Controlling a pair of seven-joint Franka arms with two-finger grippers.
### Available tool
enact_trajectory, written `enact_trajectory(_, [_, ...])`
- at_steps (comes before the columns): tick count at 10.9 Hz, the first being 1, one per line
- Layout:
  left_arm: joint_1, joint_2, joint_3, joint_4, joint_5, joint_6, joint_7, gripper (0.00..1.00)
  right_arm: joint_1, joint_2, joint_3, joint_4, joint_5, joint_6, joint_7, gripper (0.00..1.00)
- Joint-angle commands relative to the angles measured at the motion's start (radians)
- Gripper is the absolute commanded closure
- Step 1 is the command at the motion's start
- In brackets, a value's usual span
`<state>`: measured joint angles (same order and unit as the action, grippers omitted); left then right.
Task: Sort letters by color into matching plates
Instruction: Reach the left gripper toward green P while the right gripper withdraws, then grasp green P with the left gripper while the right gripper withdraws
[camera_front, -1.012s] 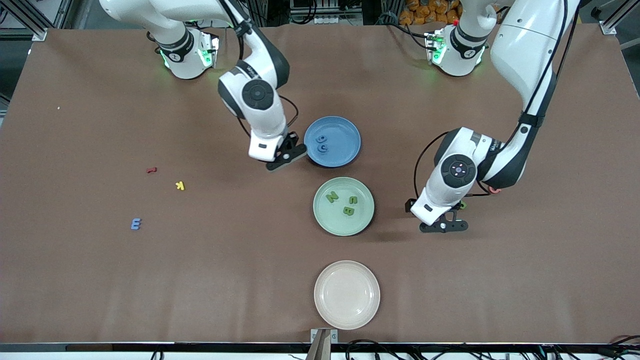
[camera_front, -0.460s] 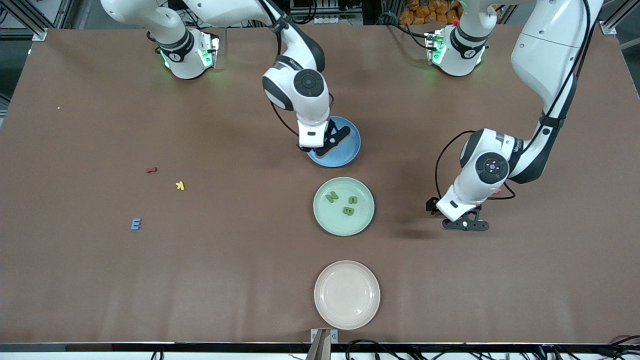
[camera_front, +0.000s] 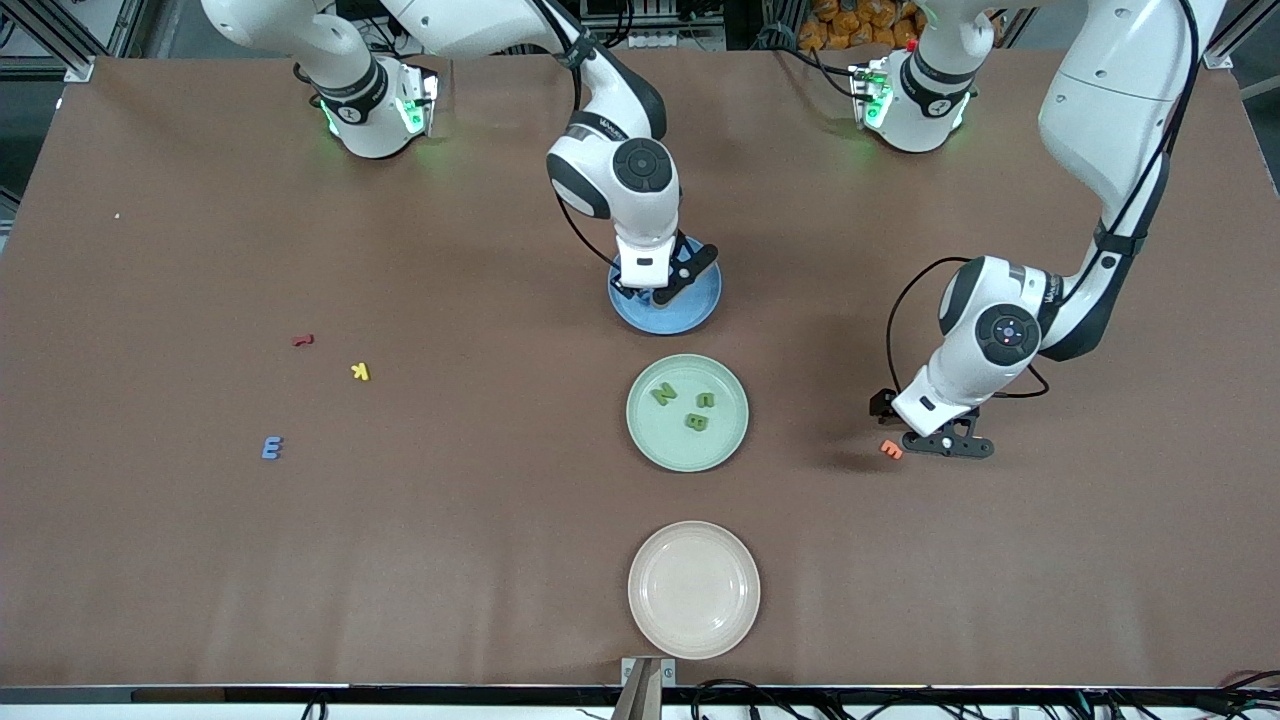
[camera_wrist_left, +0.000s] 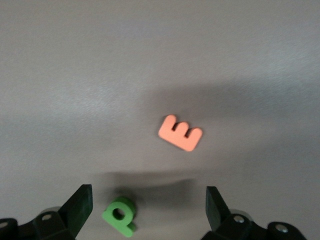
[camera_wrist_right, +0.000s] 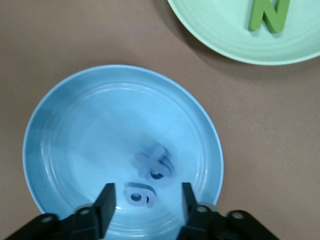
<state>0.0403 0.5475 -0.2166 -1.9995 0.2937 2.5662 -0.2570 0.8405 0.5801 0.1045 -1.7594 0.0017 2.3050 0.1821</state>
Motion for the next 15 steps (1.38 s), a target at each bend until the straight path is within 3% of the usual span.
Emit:
enact_trajectory(1, [0.039,-0.034,-0.006,-0.058,0.025,0.035,0.034,0.00,-0.014,0.001,0.006,0.043,-0.006,-0.084,0.005,0.00])
enact_trajectory(6, [0.059,-0.027,-0.006,-0.104,0.013,0.101,0.044,0.00,-0.112,-0.066,0.001,0.106,-0.011,-0.297,0.014,0.00])
enact_trajectory(10, [0.073,-0.037,-0.006,-0.131,0.013,0.101,0.050,0.04,-0.272,-0.140,-0.011,0.104,-0.041,-0.412,0.004,0.00])
enact_trajectory(12, [0.073,-0.037,-0.006,-0.133,0.013,0.101,0.050,0.14,-0.328,-0.170,-0.055,0.106,-0.074,-0.414,-0.001,0.00])
enact_trajectory(15, [0.073,-0.037,-0.006,-0.133,0.013,0.101,0.051,0.37,-0.475,-0.219,-0.061,0.106,-0.074,-0.414,-0.052,0.00])
